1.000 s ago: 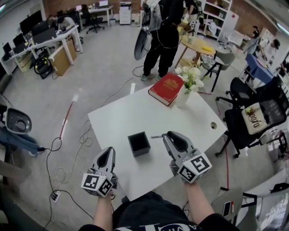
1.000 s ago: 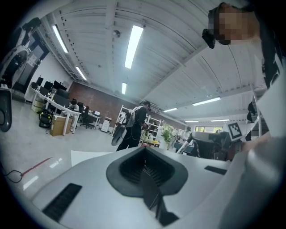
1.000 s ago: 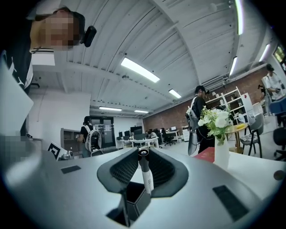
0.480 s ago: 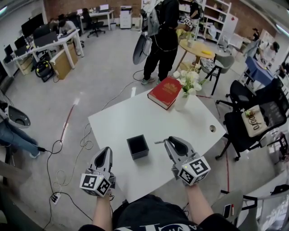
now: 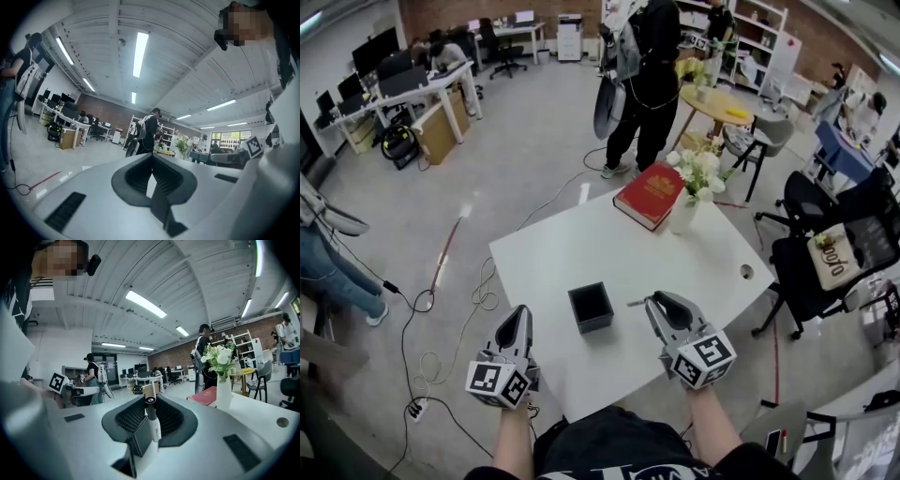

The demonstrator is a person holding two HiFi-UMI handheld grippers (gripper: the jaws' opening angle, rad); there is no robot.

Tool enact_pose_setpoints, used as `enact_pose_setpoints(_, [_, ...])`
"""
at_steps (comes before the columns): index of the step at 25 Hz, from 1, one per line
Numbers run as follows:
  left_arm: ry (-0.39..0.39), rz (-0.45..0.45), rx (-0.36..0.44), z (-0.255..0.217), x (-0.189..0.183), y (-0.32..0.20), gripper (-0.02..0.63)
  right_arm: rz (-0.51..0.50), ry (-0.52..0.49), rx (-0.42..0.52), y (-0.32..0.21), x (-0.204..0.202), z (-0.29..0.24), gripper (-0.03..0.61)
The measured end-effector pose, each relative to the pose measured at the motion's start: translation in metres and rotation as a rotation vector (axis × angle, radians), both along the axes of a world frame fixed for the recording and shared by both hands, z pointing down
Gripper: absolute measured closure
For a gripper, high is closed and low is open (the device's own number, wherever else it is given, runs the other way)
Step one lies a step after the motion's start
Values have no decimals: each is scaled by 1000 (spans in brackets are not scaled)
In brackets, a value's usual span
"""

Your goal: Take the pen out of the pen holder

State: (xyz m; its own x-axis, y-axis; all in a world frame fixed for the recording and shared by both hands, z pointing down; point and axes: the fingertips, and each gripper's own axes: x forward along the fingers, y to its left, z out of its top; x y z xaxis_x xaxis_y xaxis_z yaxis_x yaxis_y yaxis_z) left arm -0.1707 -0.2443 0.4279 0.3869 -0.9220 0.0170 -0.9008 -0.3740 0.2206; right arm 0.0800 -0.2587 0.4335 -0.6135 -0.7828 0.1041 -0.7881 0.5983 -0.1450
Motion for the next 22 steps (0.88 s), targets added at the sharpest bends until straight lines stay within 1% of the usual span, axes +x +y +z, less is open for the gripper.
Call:
enact_pose_setpoints(17, [-8, -43, -9, 2, -11, -1, 614, -7, 16, -57, -4, 1, 25, 497])
enact_pose_setpoints(22, [-26, -45, -16, 4, -11, -4, 614, -7, 11, -62, -8, 2, 25, 497])
